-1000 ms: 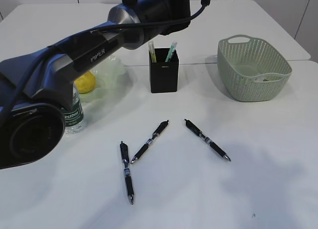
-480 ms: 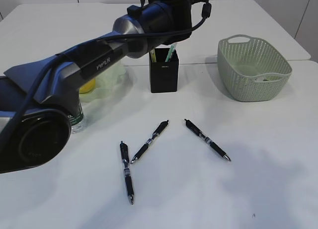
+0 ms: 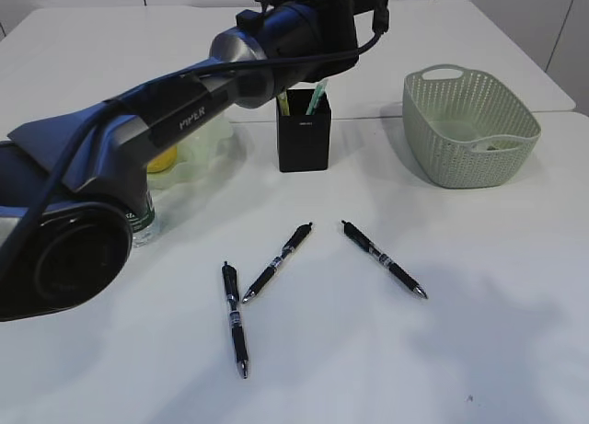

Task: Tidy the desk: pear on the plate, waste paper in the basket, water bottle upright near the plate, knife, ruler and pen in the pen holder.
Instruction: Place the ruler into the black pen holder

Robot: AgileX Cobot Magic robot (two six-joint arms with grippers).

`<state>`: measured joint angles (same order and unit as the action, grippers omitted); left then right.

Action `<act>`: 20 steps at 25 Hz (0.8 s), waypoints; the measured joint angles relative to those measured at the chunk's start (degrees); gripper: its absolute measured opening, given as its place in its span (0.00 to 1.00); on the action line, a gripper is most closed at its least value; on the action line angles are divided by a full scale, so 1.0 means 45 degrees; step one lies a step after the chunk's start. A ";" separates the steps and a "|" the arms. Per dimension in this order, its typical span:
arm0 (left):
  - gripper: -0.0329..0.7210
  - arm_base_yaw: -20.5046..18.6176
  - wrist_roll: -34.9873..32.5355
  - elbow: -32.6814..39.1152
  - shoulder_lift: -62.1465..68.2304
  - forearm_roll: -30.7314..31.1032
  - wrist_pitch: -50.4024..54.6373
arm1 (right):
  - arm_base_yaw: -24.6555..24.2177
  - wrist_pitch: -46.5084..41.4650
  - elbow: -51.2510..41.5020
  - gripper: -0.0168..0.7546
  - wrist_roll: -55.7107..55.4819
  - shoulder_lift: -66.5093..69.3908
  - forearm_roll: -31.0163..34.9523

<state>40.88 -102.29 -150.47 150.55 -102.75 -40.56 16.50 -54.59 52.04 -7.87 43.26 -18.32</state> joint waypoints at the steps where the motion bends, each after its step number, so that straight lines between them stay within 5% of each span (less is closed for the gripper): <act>1: 0.39 0.0001 -0.0183 0.0000 0.0000 -0.0250 0.0000 | 0.0000 0.0000 0.0000 0.36 0.0000 0.0000 0.0000; 20: 0.39 0.0125 -0.0878 0.0144 0.0000 -0.0882 0.1087 | 0.0000 0.0029 0.0000 0.36 0.0000 0.0000 0.0000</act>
<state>41.44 -106.24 -149.82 150.55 -106.72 -35.67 16.50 -54.46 52.04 -7.87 43.26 -18.32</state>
